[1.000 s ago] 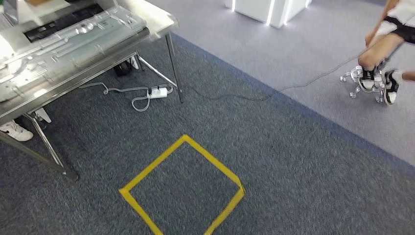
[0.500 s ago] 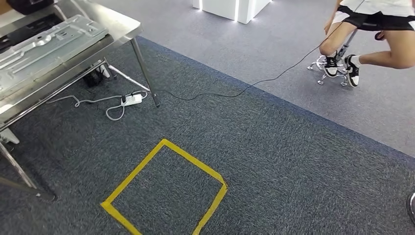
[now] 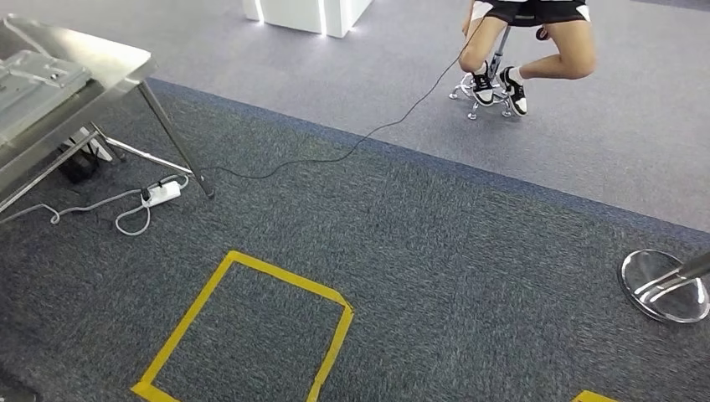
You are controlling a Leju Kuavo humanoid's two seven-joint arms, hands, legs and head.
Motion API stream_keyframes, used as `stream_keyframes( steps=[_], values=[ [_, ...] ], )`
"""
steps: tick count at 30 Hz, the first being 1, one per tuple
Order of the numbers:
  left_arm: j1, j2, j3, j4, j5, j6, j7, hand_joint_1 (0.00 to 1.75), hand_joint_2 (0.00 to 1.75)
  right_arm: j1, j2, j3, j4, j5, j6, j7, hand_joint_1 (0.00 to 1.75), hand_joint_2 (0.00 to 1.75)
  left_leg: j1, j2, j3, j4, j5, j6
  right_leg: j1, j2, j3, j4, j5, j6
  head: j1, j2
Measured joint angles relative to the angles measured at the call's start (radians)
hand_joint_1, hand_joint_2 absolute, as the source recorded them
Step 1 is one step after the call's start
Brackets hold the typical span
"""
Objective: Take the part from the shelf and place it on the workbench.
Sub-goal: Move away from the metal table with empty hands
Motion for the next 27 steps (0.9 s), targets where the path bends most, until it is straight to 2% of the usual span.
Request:
stream_keyframes(
  steps=[2,4,6,7,8,9,10,11,12,13,14,15,16,17,18,19,20,21,22,23,24,25,27],
  values=[
    [-0.004,-0.002,0.000,0.000,0.000,0.000,0.000,0.00,0.00,0.002,-0.003,0.000,0.000,0.000,0.000,0.000,0.00,0.00,0.004,0.009,0.003,0.010,-0.010,-0.007,0.003,0.017,-0.003,0.004,0.000,-0.021,-0.002,0.000],
    [-0.007,-0.003,0.000,0.000,0.000,0.000,-0.001,0.00,0.00,0.001,-0.004,-0.001,0.000,0.000,0.000,0.000,0.00,0.00,0.011,-0.024,-0.003,0.042,-0.042,-0.012,0.004,0.033,-0.005,0.002,0.003,-0.031,-0.002,0.000],
    [-0.005,-0.004,0.000,0.000,0.000,0.000,-0.003,0.00,0.00,-0.001,-0.005,-0.001,0.000,0.000,-0.001,0.000,0.00,0.00,0.016,-0.073,-0.042,0.138,-0.111,-0.014,0.007,0.048,-0.009,-0.002,0.010,-0.041,-0.002,0.000],
    [-0.004,-0.004,0.000,0.000,0.000,0.000,-0.004,0.00,0.00,-0.001,-0.006,-0.001,-0.001,0.000,-0.001,0.000,0.00,0.00,0.016,-0.085,-0.070,0.201,-0.144,-0.012,0.011,0.056,-0.013,-0.005,0.014,-0.046,-0.002,0.000],
    [-0.002,-0.004,0.000,0.000,0.000,0.000,-0.005,0.00,0.00,-0.001,-0.005,-0.001,-0.001,0.000,-0.001,0.000,0.00,0.00,0.016,-0.089,-0.093,0.252,-0.164,-0.008,0.014,0.067,-0.017,-0.007,0.018,-0.049,-0.002,0.000],
    [-0.001,-0.004,0.000,0.000,0.000,-0.001,-0.006,0.00,0.00,0.000,-0.005,-0.001,-0.001,0.001,-0.001,0.000,0.00,0.00,0.015,-0.091,-0.103,0.275,-0.164,-0.003,0.016,0.078,-0.021,-0.010,0.023,-0.051,-0.002,0.000],
    [0.000,-0.004,0.000,0.000,0.000,-0.001,-0.007,0.00,0.00,0.000,-0.005,-0.002,0.000,0.001,-0.001,0.000,0.00,0.00,0.012,-0.093,-0.096,0.261,-0.143,0.004,0.018,0.091,-0.023,-0.011,0.026,-0.052,-0.002,0.000],
    [0.001,-0.005,0.000,0.000,-0.001,-0.001,-0.008,0.00,0.00,0.001,-0.005,-0.002,0.000,0.003,-0.001,0.000,0.00,0.00,0.009,-0.100,-0.073,0.213,-0.105,0.012,0.019,0.104,-0.023,-0.014,0.030,-0.052,-0.002,0.000],
    [0.002,-0.004,0.000,0.000,-0.001,-0.001,-0.008,0.00,0.00,0.001,-0.004,-0.002,0.000,0.005,0.000,0.000,0.00,0.00,0.003,-0.120,-0.043,0.146,-0.061,0.023,0.017,0.116,-0.022,-0.016,0.032,-0.051,-0.002,0.000],
    [0.003,-0.003,0.000,0.001,-0.001,-0.001,-0.008,0.00,0.00,0.000,-0.002,-0.002,0.000,0.007,0.000,0.000,0.00,0.00,-0.001,-0.151,-0.018,0.087,-0.026,0.032,0.015,0.127,-0.021,-0.019,0.036,-0.048,-0.001,0.000],
    [0.005,-0.002,0.000,0.001,-0.001,-0.001,-0.008,0.00,0.00,-0.002,0.000,-0.002,0.001,0.009,0.000,0.000,0.00,0.00,-0.005,-0.177,-0.001,0.044,-0.001,0.040,0.010,0.139,-0.022,-0.022,0.042,-0.043,-0.001,0.000],
    [0.007,-0.001,0.000,0.002,-0.001,-0.001,-0.009,0.00,0.00,-0.003,0.003,-0.002,0.001,0.011,0.000,0.000,0.00,0.00,-0.008,-0.196,0.005,0.023,0.010,0.045,0.004,0.152,-0.026,-0.026,0.048,-0.037,-0.002,0.000],
    [0.007,0.001,0.000,0.002,-0.002,-0.001,-0.009,0.00,0.00,-0.005,0.004,-0.002,0.001,0.012,0.001,0.001,0.00,0.00,-0.010,-0.200,0.006,0.018,0.013,0.048,-0.001,0.166,-0.028,-0.032,0.056,-0.029,-0.002,0.000],
    [0.007,0.002,0.000,0.002,-0.002,-0.001,-0.008,0.00,0.00,-0.004,0.004,-0.002,0.002,0.012,0.001,0.001,0.00,0.00,-0.013,-0.187,0.011,0.005,0.021,0.051,-0.005,0.180,-0.027,-0.041,0.063,-0.022,-0.003,0.000],
    [0.004,0.002,0.000,0.002,-0.002,-0.001,-0.009,0.00,0.00,-0.002,0.004,-0.002,0.002,0.012,0.002,0.001,0.00,0.00,-0.012,-0.171,0.026,-0.025,0.026,0.053,-0.004,0.177,-0.027,-0.045,0.065,-0.018,-0.003,0.000],
    [0.001,0.002,0.000,0.002,-0.002,-0.001,-0.010,0.00,0.00,-0.001,0.003,-0.002,0.002,0.012,0.002,0.001,0.00,0.00,-0.010,-0.157,0.041,-0.056,0.034,0.055,0.001,0.157,-0.031,-0.039,0.057,-0.017,-0.001,0.000],
    [-0.001,0.001,0.000,0.002,-0.002,-0.001,-0.011,0.00,0.00,-0.002,0.003,-0.002,0.002,0.012,0.002,0.001,0.00,0.00,-0.008,-0.140,0.053,-0.086,0.042,0.056,0.007,0.128,-0.043,-0.015,0.035,-0.017,0.000,0.000],
    [-0.001,0.000,0.000,0.002,-0.002,-0.001,-0.012,0.00,0.00,-0.003,0.002,-0.002,0.002,0.012,0.002,0.001,0.00,0.00,-0.006,-0.124,0.060,-0.105,0.045,0.055,0.012,0.096,-0.065,0.031,0.004,-0.017,0.001,0.000],
    [0.002,-0.001,0.000,0.002,-0.002,-0.001,-0.013,0.00,0.00,-0.005,0.002,-0.002,0.002,0.012,0.002,0.002,0.00,0.00,-0.006,-0.111,0.055,-0.105,0.050,0.054,0.015,0.076,-0.089,0.088,-0.029,-0.015,0.003,0.000],
    [0.004,-0.002,0.000,0.002,-0.002,-0.001,-0.014,0.00,0.00,-0.005,0.001,-0.002,0.002,0.013,0.002,0.002,0.00,0.00,-0.006,-0.094,0.049,-0.102,0.050,0.053,0.015,0.068,-0.110,0.140,-0.052,-0.011,0.003,0.000],
    [0.005,-0.002,0.000,0.002,-0.002,-0.002,-0.014,0.00,0.00,-0.005,0.001,-0.002,0.002,0.013,0.002,0.002,0.00,0.00,-0.006,-0.078,0.045,-0.096,0.048,0.051,0.015,0.062,-0.119,0.170,-0.056,-0.006,0.003,0.000],
    [0.005,-0.003,0.000,0.002,-0.002,-0.002,-0.015,0.00,0.00,-0.003,0.000,-0.002,0.002,0.013,0.002,0.003,0.00,0.00,-0.006,-0.064,0.042,-0.088,0.043,0.048,0.013,0.057,-0.109,0.167,-0.043,-0.002,0.003,0.000],
    [0.003,-0.004,0.000,0.002,-0.002,-0.003,-0.017,0.00,0.00,-0.001,-0.003,-0.002,0.002,0.013,0.002,0.003,0.00,0.00,-0.003,-0.039,0.039,-0.067,0.027,0.037,0.012,0.032,-0.047,0.066,0.011,0.002,0.003,0.000]
  ],
)
